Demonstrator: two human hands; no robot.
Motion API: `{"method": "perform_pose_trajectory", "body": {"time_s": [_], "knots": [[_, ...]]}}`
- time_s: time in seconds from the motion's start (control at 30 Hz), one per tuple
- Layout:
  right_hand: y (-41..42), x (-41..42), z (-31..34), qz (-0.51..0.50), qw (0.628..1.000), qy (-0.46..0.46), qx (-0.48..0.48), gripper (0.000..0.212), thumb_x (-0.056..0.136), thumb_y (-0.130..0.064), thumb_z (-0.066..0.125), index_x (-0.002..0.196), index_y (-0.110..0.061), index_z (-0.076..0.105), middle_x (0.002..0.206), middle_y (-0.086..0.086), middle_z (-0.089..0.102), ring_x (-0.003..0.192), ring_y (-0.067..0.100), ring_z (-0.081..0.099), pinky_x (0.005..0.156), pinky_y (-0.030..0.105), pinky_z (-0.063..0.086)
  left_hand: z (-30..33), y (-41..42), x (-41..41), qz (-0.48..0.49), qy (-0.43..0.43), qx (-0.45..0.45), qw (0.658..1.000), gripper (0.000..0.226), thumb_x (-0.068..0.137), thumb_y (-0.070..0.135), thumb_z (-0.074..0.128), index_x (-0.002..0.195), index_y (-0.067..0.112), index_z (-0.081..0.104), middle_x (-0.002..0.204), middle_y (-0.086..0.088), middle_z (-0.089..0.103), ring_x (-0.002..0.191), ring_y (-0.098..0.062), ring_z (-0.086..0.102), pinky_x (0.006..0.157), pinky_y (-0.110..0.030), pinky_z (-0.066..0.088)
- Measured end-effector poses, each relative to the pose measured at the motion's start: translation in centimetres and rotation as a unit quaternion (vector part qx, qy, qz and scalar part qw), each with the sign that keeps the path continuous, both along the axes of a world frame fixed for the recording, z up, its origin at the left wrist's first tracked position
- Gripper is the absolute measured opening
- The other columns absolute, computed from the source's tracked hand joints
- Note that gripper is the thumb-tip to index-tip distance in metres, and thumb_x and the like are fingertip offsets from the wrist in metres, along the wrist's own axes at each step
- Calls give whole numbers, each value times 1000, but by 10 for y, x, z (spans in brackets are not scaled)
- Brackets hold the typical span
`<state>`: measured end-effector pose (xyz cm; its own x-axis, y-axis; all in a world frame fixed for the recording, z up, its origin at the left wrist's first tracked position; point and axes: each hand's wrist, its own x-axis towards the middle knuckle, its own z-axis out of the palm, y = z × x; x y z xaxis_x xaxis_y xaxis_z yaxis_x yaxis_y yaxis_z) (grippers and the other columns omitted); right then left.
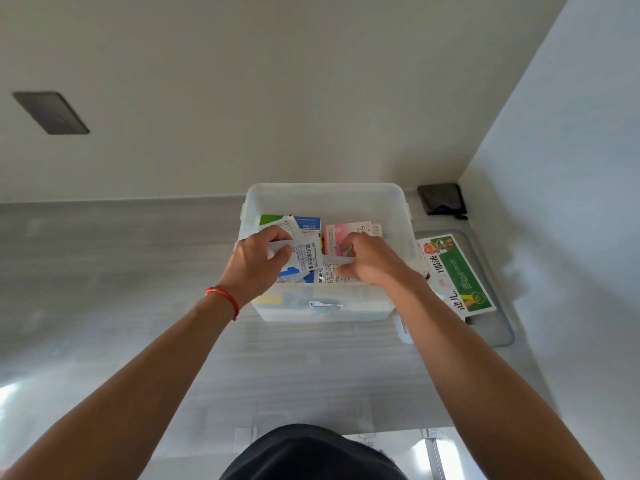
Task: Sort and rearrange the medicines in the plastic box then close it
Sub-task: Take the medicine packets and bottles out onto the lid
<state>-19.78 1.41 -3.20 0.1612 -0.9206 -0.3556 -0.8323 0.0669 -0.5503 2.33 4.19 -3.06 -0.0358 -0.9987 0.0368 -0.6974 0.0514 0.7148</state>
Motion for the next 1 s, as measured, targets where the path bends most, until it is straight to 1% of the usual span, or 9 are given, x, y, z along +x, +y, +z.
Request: {"method": "perform_pose_trajectory", "body": {"time_s": [0.23, 0.33, 0.43, 0.5, 0.6, 0.67, 0.77, 0.9, 1.0], "knots": [[4, -17, 12, 7, 991, -132, -15, 4, 92, -30, 71, 96, -28, 71, 93, -12, 74, 91, 16, 72, 71, 31, 58, 7, -6, 2, -70, 117, 53, 989, 14, 94, 19, 65, 105, 24, 73, 100, 20, 70, 89, 3, 67, 67, -4, 47], [12, -25, 33, -26, 956, -292, 8, 18, 99, -27, 56, 100, -27, 73, 93, -4, 78, 87, 14, 76, 65, 29, 60, 15, -11, -23, -84, 177, 55, 979, 13, 91, 16, 71, 99, 26, 71, 92, 21, 73, 86, 2, 69, 66, -9, 50], [22, -39, 47, -90, 904, -409, 81, 35, 102, -51, 48, 107, -29, 74, 98, 1, 78, 94, 18, 76, 77, 37, 61, 23, -14, -59, -41, 196, 3, 980, 11, 88, 19, 73, 94, 24, 64, 85, 16, 74, 78, -3, 73, 57, -14, 53], [31, -53, 48, -92, 903, -414, 64, 38, 96, -59, 57, 116, -30, 71, 104, 1, 78, 99, 20, 76, 81, 41, 63, 30, -13, -81, -45, 225, -11, 973, 20, 88, 25, 74, 100, 26, 58, 81, 5, 75, 70, -8, 73, 52, -25, 57], [44, -80, 45, -134, 912, -385, -56, 33, 88, -33, 78, 118, -24, 67, 98, -4, 78, 90, 12, 77, 69, 33, 65, 39, -12, -112, -49, 238, 1, 970, 35, 87, 42, 72, 111, 29, 51, 74, -3, 74, 57, -16, 67, 51, -35, 57], [45, -103, 40, -230, 878, -403, -113, 32, 85, -26, 78, 113, -18, 67, 91, -5, 78, 83, 8, 77, 63, 30, 63, 37, -15, -123, -38, 207, 20, 977, 32, 91, 49, 62, 114, 28, 51, 81, 1, 76, 67, -11, 71, 66, -39, 61], [36, -152, 14, -400, 810, -400, -157, 32, 83, -22, 77, 112, -14, 66, 104, 8, 76, 92, 23, 77, 75, 45, 65, 24, -11, -115, -13, 55, 0, 998, 23, 95, 39, 53, 115, 26, 52, 100, 1, 76, 85, -19, 73, 75, -43, 60], [22, -201, -47, -540, 766, -341, -74, 47, 86, -18, 79, 127, -8, 58, 118, 13, 71, 94, 26, 76, 75, 42, 65, -4, 8, -74, -7, -171, -91, 981, 22, 97, 31, 50, 113, 17, 55, 106, -8, 73, 101, -31, 63, 78, -45, 56], [9, -208, -78, -551, 763, -338, -16, 39, 87, -16, 80, 120, -9, 61, 112, 13, 73, 91, 27, 76, 76, 42, 65, -14, 10, -60, 19, -193, -82, 978, 23, 95, 28, 50, 111, 15, 58, 114, -13, 71, 107, -35, 58, 82, -48, 56]]}}
